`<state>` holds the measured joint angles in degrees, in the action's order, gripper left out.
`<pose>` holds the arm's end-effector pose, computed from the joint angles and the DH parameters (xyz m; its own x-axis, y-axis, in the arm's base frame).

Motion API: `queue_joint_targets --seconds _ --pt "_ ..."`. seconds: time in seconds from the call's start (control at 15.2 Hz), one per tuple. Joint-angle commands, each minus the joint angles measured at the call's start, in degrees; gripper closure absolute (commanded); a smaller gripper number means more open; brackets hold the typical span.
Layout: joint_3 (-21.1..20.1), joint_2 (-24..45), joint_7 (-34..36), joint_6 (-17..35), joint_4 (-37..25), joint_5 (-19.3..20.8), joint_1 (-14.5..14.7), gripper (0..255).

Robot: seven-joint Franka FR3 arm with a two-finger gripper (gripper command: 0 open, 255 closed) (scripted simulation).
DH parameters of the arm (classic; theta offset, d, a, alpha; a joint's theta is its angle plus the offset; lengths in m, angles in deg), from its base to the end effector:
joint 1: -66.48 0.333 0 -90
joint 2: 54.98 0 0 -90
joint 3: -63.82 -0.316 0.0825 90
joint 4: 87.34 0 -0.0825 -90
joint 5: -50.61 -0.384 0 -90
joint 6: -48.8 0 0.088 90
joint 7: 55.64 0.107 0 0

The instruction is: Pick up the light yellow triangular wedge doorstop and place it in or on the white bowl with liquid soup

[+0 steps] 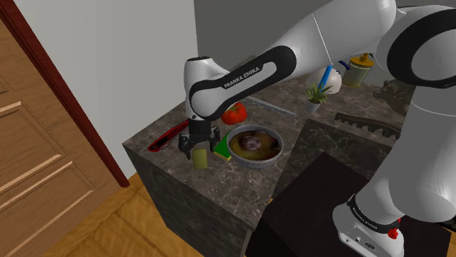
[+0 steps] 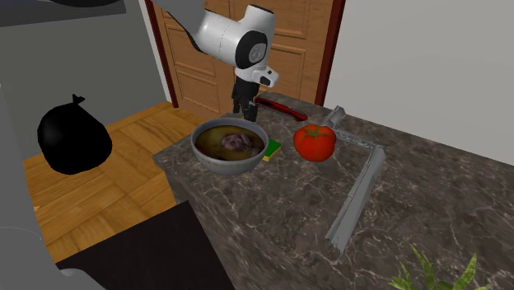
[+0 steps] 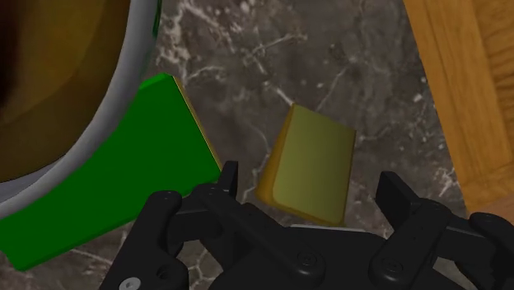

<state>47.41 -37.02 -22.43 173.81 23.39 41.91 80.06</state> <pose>0.5281 0.3025 0.3282 0.9755 -0.1437 -0.1664 -0.1671 -0.9765 -0.1359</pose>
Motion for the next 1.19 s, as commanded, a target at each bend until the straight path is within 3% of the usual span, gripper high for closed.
queue_joint_targets --seconds 0.0,0.4,0.46,1.12 --pt "0.01 0.26 -0.02 0.62 0.34 0.02 0.05 0" --pt "0.01 0.26 -0.02 0.62 0.34 0.02 0.05 0" --pt "0.01 0.26 -0.02 0.62 0.34 0.02 0.05 255" --pt "-0.02 -0.16 0.04 -0.03 0.1 -0.04 0.0 255"
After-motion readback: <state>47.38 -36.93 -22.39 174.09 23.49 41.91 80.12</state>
